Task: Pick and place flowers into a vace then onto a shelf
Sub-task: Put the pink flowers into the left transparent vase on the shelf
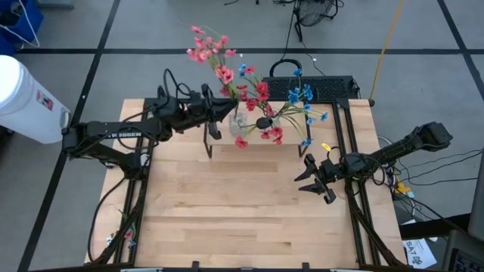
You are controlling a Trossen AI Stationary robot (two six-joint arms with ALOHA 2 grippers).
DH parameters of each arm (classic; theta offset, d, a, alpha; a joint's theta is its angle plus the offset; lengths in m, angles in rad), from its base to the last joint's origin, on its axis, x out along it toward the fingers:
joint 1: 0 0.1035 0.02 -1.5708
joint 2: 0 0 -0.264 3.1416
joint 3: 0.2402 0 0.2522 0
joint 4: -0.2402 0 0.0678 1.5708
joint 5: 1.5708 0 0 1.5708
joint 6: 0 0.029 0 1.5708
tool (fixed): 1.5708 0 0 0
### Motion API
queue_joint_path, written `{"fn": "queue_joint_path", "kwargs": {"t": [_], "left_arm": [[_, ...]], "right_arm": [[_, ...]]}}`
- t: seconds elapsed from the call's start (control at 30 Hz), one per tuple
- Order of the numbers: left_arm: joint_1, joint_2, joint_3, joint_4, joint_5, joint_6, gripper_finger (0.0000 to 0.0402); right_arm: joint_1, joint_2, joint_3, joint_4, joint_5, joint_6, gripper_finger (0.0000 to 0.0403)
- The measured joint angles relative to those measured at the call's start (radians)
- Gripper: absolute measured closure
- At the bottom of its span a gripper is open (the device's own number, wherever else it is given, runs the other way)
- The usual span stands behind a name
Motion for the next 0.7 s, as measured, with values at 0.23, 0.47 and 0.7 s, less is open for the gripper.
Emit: {"fn": "queue_joint_path", "kwargs": {"t": [0.23,0.47,0.7], "left_arm": [[-0.006,0.000,0.000,-0.080,-0.017,0.050,0.0395],[-0.019,0.000,0.000,-0.143,-0.176,0.050,0.0380],[-0.041,0.000,-0.001,-0.247,-0.256,0.090,0.0387]], "right_arm": [[0.000,0.000,0.000,0.000,0.000,0.000,0.0252],[0.000,0.000,0.000,0.000,0.000,0.000,0.0252],[0.000,0.000,0.000,0.000,0.000,0.000,0.0252]]}}
